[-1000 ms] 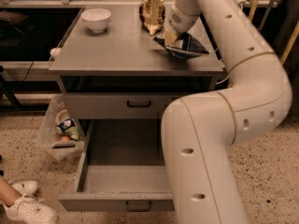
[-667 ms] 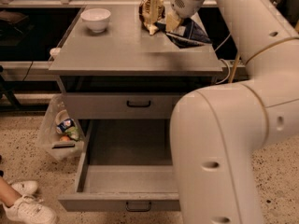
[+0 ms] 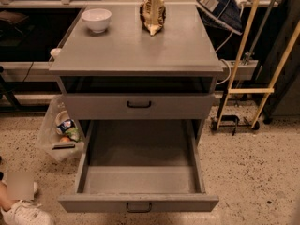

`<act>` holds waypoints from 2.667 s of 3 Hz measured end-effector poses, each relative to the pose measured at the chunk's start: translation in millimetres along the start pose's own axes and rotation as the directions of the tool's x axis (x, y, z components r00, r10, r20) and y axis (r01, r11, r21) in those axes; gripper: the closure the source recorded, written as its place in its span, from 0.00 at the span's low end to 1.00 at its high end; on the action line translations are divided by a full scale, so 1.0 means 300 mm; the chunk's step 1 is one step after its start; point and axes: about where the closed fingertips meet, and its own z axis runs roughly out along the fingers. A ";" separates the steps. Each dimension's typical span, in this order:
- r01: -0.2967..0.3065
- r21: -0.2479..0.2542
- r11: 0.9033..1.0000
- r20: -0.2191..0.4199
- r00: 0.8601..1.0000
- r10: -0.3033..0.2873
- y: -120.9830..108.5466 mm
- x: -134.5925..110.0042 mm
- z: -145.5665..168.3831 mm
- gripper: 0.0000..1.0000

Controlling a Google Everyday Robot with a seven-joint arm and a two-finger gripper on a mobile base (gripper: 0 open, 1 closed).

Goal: Place blue chip bag into middle drawer

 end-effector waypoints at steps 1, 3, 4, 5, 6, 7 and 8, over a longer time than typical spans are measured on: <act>-0.029 0.030 0.999 0.089 0.996 0.026 0.002 -0.008 -0.155 1.00; -0.030 0.035 0.999 0.040 0.999 0.028 0.043 0.042 -0.126 1.00; -0.108 0.040 0.993 -0.052 0.993 0.110 0.139 0.207 -0.114 1.00; -0.205 0.016 0.979 -0.103 0.973 0.206 0.279 0.344 -0.095 1.00; -0.206 0.012 0.978 -0.186 0.961 0.205 0.333 0.467 -0.022 1.00; -0.207 0.017 0.978 -0.173 0.963 0.206 0.328 0.450 -0.026 1.00; -0.248 0.012 0.969 -0.184 0.952 0.246 0.398 0.536 0.108 1.00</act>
Offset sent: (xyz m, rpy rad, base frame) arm -0.0293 -0.0041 0.0317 0.0410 -0.0657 -0.0273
